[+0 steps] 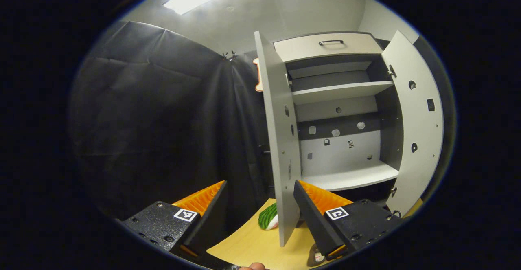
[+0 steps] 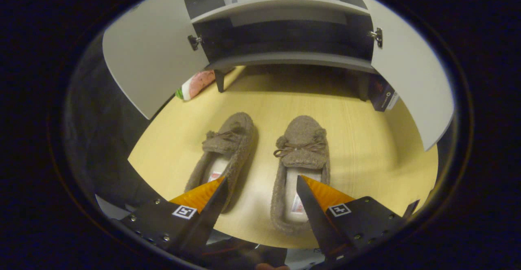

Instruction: Grab one shoe with the right hand and put it into the shoe cabinet, grab the other shoe with the left hand and put it into the shoe cabinet; then close the right door with the right hand and the left door with the left hand.

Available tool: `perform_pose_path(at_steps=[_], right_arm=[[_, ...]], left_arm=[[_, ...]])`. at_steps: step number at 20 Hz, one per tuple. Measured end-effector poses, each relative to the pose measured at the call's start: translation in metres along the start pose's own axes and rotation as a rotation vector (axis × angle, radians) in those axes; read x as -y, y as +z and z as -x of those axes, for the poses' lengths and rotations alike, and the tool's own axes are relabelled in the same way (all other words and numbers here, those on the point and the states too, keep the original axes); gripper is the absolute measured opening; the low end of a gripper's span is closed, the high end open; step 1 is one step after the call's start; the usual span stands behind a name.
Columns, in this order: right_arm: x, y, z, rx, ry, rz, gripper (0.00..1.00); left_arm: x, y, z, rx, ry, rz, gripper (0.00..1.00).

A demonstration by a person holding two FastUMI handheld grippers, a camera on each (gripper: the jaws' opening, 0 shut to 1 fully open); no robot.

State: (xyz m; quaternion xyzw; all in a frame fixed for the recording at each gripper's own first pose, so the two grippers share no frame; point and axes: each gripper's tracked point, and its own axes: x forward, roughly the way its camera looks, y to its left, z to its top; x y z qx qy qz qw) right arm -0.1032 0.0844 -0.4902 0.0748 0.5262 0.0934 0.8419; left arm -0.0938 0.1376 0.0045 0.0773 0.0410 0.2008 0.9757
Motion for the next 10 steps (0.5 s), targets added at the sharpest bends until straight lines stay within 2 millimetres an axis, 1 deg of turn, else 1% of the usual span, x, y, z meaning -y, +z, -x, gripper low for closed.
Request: perform_pose_path(at_steps=[3, 4, 6, 7, 8, 9, 10], right_arm=[[0.006, 0.004, -0.023, -0.002, -0.025, 0.015, 0.99], [0.006, 0.007, -0.029, 0.002, -0.031, 0.020, 0.94], [0.009, 0.011, -0.043, -0.001, -0.055, 0.029, 0.94], [0.010, 0.011, -0.047, -0.013, -0.062, 0.027, 0.90], [0.010, 0.012, -0.052, -0.023, -0.066, 0.024, 0.92], [0.015, 0.013, -0.056, -0.028, -0.090, 0.033, 0.90], [0.019, 0.011, -0.063, -0.033, -0.104, 0.043, 0.79]], left_arm=[[-0.021, -0.004, 0.005, -0.019, 0.069, -0.006, 0.98], [-0.025, -0.007, 0.006, -0.029, 0.086, -0.007, 0.99], [-0.034, -0.011, 0.010, -0.045, 0.112, -0.010, 0.99], [-0.037, -0.012, 0.011, -0.049, 0.123, -0.009, 0.99], [-0.039, -0.014, 0.012, -0.056, 0.132, -0.007, 0.98], [-0.042, -0.016, 0.012, -0.063, 0.142, -0.004, 0.98], [-0.044, -0.018, 0.012, -0.068, 0.152, 0.000, 0.98]])
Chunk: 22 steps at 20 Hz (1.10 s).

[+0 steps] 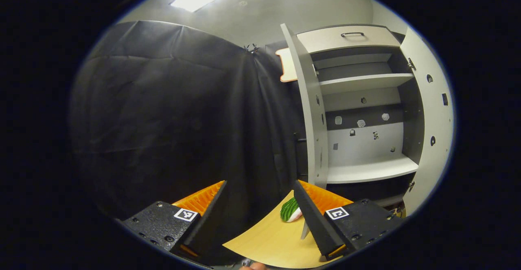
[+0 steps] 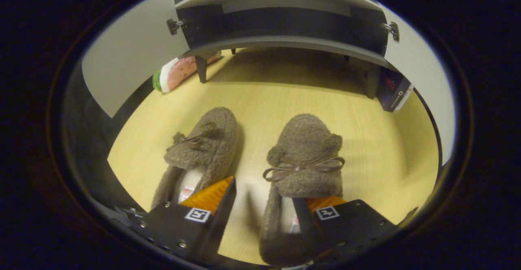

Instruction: Grab one shoe with the right hand and put it into the shoe cabinet, grab the other shoe with the left hand and put it into the shoe cabinet; then close the right door with the right hand and the left door with the left hand.

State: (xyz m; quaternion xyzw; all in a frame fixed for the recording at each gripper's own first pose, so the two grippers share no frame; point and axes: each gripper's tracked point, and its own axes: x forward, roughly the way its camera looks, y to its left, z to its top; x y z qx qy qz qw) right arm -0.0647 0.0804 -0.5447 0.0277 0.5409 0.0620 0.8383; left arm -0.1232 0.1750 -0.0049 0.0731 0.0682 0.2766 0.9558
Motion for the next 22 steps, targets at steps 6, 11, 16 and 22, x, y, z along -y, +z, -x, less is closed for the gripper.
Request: perform_pose_path(at_steps=[6, 11, 16, 22], right_arm=[[0.019, 0.003, 0.002, 0.021, -0.093, 0.095, 0.00], [0.016, 0.027, 0.020, 0.083, -0.059, 0.059, 0.02], [0.019, 0.075, 0.064, 0.203, -0.044, 0.002, 0.02], [0.038, 0.237, 0.173, 0.572, -0.095, -0.033, 0.02]], left_arm=[[-0.002, -0.018, -0.006, -0.056, 0.007, 0.062, 0.98], [-0.001, -0.023, -0.010, -0.066, -0.005, 0.066, 0.99], [0.012, -0.025, -0.013, -0.066, -0.059, 0.063, 0.98], [0.023, -0.026, -0.019, -0.048, -0.103, 0.065, 0.99]])
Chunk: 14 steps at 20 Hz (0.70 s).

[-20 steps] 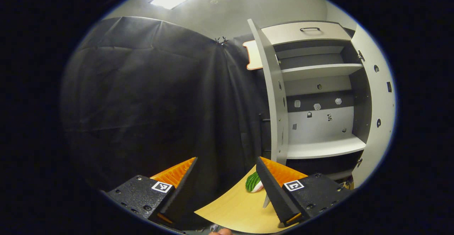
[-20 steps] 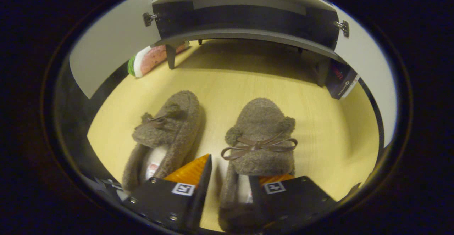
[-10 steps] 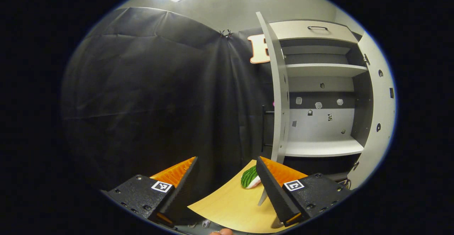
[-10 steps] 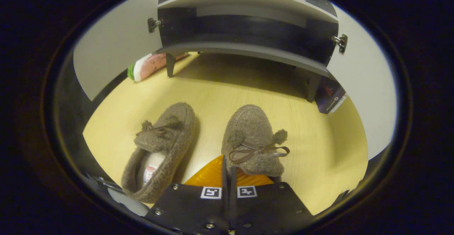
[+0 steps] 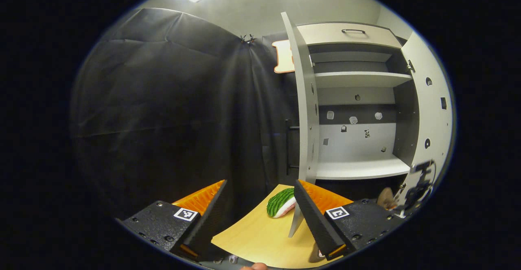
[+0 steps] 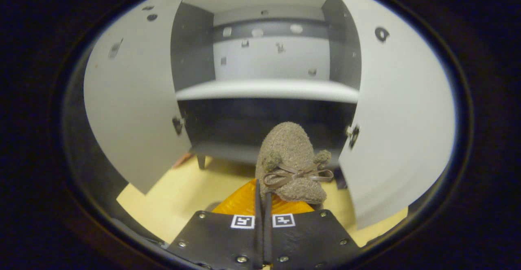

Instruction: Grab one shoe with the right hand and put it into the shoe cabinet, grab the other shoe with the left hand and put it into the shoe cabinet; then close the right door with the right hand and the left door with the left hand.

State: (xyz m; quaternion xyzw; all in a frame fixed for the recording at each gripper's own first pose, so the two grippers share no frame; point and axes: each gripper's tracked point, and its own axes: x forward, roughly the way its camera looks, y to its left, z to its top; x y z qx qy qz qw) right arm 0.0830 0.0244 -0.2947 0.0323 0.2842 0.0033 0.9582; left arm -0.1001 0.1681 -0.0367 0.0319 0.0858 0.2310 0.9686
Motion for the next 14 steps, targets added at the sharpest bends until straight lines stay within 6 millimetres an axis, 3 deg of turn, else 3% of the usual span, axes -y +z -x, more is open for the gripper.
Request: perform_pose_path(at_steps=[5, 11, 14], right_arm=[[0.010, 0.138, -0.026, 0.205, -0.023, 0.021, 0.02], [0.032, 0.226, -0.099, 0.289, -0.072, 0.040, 0.01], [0.046, 0.249, -0.133, 0.309, -0.119, 0.041, 0.02]], left_arm=[[-0.004, -0.003, 0.001, 0.016, 0.018, 0.001, 0.99], [-0.015, -0.009, 0.006, 0.008, 0.079, -0.004, 0.99], [-0.017, -0.011, 0.006, 0.001, 0.108, -0.022, 0.98]])
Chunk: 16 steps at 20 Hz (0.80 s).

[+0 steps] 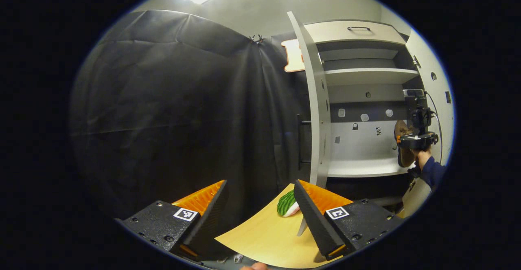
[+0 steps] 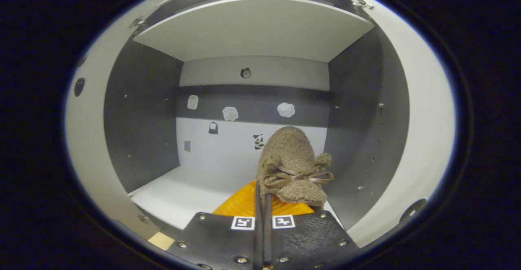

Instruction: Grab one shoe with the right hand and put it into the shoe cabinet, grab the other shoe with the left hand and put it into the shoe cabinet; then close the right door with the right hand and the left door with the left hand.

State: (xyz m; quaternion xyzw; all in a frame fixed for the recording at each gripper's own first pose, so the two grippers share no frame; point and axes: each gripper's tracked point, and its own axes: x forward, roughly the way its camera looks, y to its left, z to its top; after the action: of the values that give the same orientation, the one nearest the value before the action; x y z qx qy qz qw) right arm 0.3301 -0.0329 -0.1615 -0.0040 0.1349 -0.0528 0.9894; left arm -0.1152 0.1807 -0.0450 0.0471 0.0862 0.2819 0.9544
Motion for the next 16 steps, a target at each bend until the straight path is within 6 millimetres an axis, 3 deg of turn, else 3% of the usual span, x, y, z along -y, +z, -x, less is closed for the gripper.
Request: perform_pose_path(at_steps=[4, 8, 11, 16], right_arm=[[0.009, -0.016, -0.043, -0.041, -0.052, 0.018, 0.02], [0.013, -0.042, -0.070, -0.116, -0.069, -0.022, 0.01], [0.017, -0.052, -0.083, -0.144, -0.090, -0.027, 0.01], [0.016, -0.072, -0.087, -0.208, -0.082, -0.034, 0.18]], left_arm=[[-0.003, 0.001, 0.001, -0.003, 0.034, -0.006, 1.00], [-0.008, -0.004, 0.002, -0.024, 0.067, -0.006, 1.00], [-0.009, -0.004, 0.003, -0.031, 0.085, -0.002, 0.99], [-0.008, -0.003, 0.007, -0.023, 0.085, -0.010, 0.98]])
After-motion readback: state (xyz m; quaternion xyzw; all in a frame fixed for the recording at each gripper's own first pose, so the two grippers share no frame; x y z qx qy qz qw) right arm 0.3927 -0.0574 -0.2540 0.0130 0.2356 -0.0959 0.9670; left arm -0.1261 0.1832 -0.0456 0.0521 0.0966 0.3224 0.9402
